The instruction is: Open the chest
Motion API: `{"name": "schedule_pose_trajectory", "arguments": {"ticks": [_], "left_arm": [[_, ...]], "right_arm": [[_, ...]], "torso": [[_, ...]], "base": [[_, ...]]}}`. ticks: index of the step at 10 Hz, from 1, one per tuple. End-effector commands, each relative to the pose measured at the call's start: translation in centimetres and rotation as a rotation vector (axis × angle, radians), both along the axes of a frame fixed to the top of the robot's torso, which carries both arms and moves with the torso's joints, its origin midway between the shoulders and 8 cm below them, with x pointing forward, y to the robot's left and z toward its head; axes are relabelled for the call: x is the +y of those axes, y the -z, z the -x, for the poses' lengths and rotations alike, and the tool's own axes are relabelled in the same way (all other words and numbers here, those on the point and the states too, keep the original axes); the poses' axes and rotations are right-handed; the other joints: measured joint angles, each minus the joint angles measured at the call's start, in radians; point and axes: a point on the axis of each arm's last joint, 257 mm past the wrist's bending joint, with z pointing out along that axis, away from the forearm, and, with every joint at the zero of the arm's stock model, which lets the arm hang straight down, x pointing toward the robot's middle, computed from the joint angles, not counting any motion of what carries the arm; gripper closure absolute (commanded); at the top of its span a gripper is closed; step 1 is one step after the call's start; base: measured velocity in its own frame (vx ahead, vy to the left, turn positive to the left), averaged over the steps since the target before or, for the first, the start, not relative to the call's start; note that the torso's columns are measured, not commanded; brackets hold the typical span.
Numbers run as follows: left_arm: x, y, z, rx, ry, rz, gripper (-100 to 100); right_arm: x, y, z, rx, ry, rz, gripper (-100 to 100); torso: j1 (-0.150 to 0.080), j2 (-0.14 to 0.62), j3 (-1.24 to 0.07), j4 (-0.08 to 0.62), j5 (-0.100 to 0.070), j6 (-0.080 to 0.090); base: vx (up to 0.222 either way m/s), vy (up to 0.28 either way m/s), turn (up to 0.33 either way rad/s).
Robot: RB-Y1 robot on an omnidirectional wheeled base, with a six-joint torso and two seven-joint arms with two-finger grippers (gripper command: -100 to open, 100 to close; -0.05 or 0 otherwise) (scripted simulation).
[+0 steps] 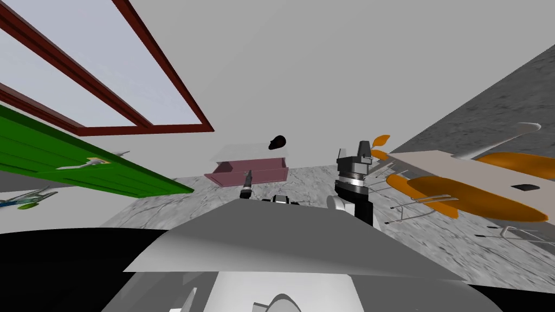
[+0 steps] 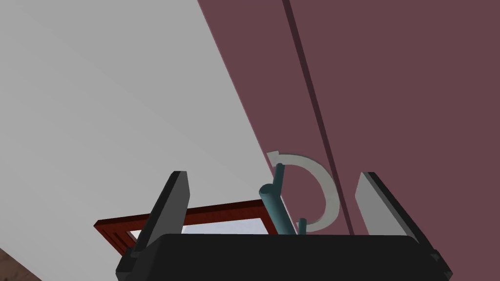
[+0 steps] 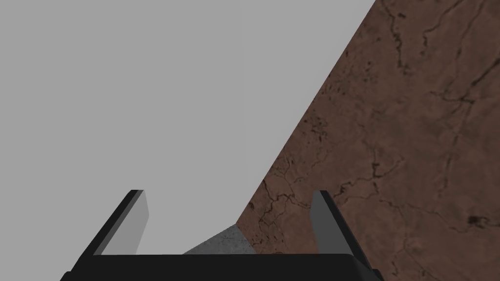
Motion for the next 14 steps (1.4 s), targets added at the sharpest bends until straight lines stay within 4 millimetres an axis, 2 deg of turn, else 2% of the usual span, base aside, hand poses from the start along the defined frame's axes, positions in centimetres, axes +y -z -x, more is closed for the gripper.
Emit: {"name": "schedule_pose_trajectory", "arguments": {"ticks": [1, 5, 6, 7, 9, 11, 12, 14], "left_arm": [[1.8, -1.2, -2.4, 0.002, -0.021, -0.001, -100], [3.0, -2.3, -4.0, 0.002, -0.038, -0.001, -100], [4.3, -3.6, -5.5, -0.003, -0.055, -0.002, -100], [4.3, -3.5, -5.6, 0.001, -0.055, -0.001, -100], [5.6, -4.8, -7.0, 0.001, -0.072, 0.0, -100], [5.5, -4.2, -6.8, 0.013, -0.071, 0.005, -100], [5.5, -4.0, -6.8, 0.019, -0.072, 0.007, 0], [5.4, -3.7, -6.6, 0.026, -0.072, 0.009, 0]], "right_arm": [[0.0, 0.0, 0.0, 0.0, 0.0, 0.0, 0], [0.0, 0.0, 0.0, 0.0, 0.0, 0.0, 0], [0.0, 0.0, 0.0, 0.0, 0.0, 0.0, 0], [0.0, 0.0, 0.0, 0.0, 0.0, 0.0, 0], [0.0, 0.0, 0.0, 0.0, 0.0, 0.0, 0], [0.0, 0.0, 0.0, 0.0, 0.0, 0.0, 0], [0.0, 0.0, 0.0, 0.0, 0.0, 0.0, 0], [0.0, 0.0, 0.0, 0.0, 0.0, 0.0, 0]], "torso": [[-0.001, 0.001, 0.001, 0.001, 0.0, 0.0], [0.001, 0.0, 0.0, -0.001, 0.001, 0.0], [0.001, -0.001, 0.0, -0.001, 0.001, -0.001], [0.0, 0.002, 0.001, 0.0, 0.0, 0.0], [-0.001, 0.002, 0.001, 0.001, -0.001, 0.0], [-0.003, 0.004, 0.002, 0.004, -0.004, -0.002], [-0.002, 0.003, 0.002, 0.003, -0.003, -0.001], [-0.001, 0.002, 0.001, 0.001, -0.001, -0.001]], "base": [[-0.103, -0.027, -0.088], [-0.073, -0.012, -0.048], [-0.113, -0.031, -0.106], [-0.103, -0.031, -0.07], [-0.09, -0.028, -0.062], [-0.036, -0.011, -0.023], [0.0, 0.0, 0.0], [0.0, 0.0, 0.0]]}}
